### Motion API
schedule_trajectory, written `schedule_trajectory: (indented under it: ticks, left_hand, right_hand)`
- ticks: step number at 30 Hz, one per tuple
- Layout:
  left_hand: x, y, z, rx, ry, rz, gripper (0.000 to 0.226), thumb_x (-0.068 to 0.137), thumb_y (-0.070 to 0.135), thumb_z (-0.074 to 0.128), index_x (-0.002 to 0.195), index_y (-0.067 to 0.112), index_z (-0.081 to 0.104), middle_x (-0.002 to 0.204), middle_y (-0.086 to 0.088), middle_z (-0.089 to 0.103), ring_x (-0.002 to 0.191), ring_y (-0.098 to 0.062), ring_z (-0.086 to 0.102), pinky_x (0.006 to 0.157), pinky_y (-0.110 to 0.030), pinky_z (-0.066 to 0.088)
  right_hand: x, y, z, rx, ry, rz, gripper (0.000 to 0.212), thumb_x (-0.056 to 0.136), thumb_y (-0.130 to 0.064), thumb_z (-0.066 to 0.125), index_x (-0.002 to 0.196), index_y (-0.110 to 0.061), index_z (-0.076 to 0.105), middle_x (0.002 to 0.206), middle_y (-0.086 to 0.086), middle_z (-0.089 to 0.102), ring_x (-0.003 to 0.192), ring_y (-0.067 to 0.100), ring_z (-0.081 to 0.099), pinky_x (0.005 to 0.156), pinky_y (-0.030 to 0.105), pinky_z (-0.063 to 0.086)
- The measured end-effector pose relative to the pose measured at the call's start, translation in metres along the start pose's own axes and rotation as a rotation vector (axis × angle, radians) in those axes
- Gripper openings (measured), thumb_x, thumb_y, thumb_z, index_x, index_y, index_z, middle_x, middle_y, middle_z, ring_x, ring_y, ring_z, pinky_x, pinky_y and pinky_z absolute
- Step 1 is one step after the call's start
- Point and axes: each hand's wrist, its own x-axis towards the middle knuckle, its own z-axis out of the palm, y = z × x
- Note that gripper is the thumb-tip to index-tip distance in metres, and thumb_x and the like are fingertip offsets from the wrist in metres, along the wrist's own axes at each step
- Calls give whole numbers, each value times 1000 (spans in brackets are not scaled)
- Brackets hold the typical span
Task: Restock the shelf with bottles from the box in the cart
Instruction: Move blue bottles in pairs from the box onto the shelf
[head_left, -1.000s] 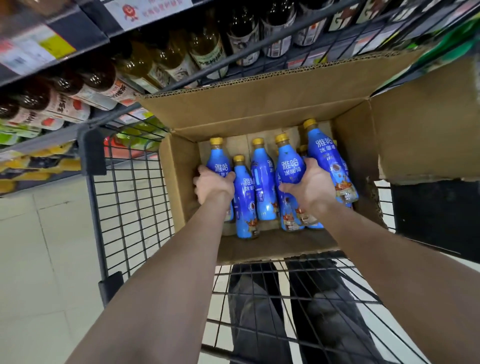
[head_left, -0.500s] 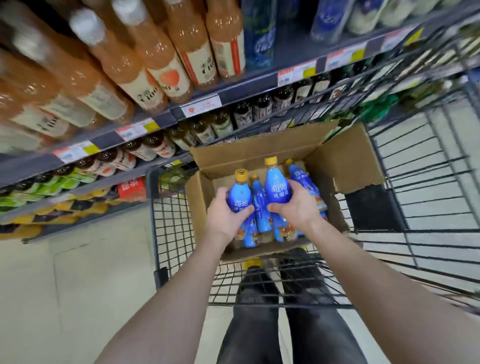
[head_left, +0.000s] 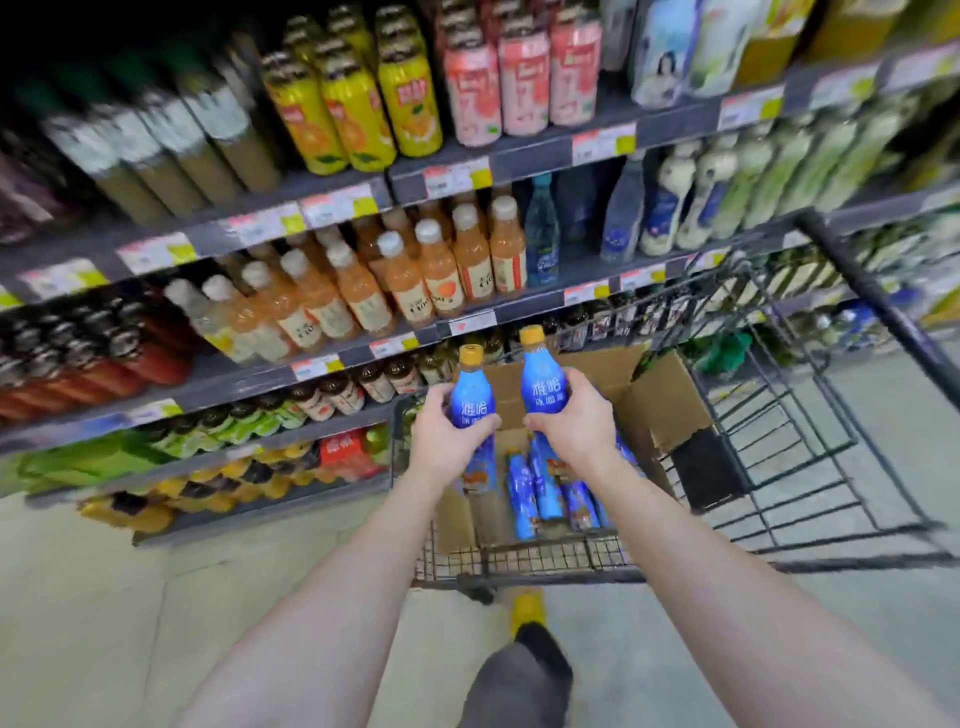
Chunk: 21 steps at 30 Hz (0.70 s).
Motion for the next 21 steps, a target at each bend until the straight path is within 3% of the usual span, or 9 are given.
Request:
schedule_trajectory:
  ticks: [2, 5, 10, 12, 16, 21]
  left_hand:
    - [-22, 8, -17, -18, 34, 31, 64, 74, 27, 93, 125, 20, 55, 114, 2, 70, 96, -12, 67, 80, -15, 47]
    - [-57, 20, -51, -33, 120, 103, 66, 73, 35, 92, 127, 27, 55, 119, 4, 70, 102, -11, 69, 94, -33, 55]
    - [-106, 31, -118, -38, 278, 133, 87, 63, 55, 90, 137, 27, 54, 123, 3, 68, 110, -15, 67, 99, -41, 56]
    - [-123, 32, -151, -61, 350, 135, 85, 62, 54, 90, 135, 28, 56, 118, 6, 70, 106, -13, 69, 97, -39, 57]
    - [-155, 36, -218, -103, 445, 130, 71, 72, 32, 94, 131, 24, 56, 114, 7, 68, 94, 0, 66, 75, -11, 52]
    - [-180, 29, -308, -128, 597, 135, 66, 71, 35, 94, 125, 28, 55, 107, 10, 66, 90, -2, 65, 78, -20, 52]
  right_hand:
    - [-19, -16, -9, 24, 1, -58, 76, 65, -29, 88, 133, -25, 53, 117, 1, 70, 108, 24, 65, 89, 33, 51]
    - [-50, -44, -19, 50, -3, -172, 76, 67, -29, 88, 134, -25, 53, 119, -1, 69, 109, 22, 65, 88, 30, 50]
    - [-102, -97, -15, 126, -59, -303, 77, 66, -29, 89, 134, -26, 53, 122, -5, 67, 109, 18, 63, 94, 33, 51]
    - [-121, -122, -6, 151, -91, -351, 83, 64, -31, 89, 138, -27, 51, 124, -7, 65, 105, 14, 62, 93, 32, 51]
    - [-159, -173, 18, 199, -153, -467, 81, 68, -28, 90, 138, -23, 50, 119, -8, 61, 101, 12, 60, 87, 30, 52]
    - [-202, -244, 67, 217, -227, -566, 80, 69, -35, 89, 137, -24, 49, 121, -6, 63, 101, 11, 61, 83, 30, 54]
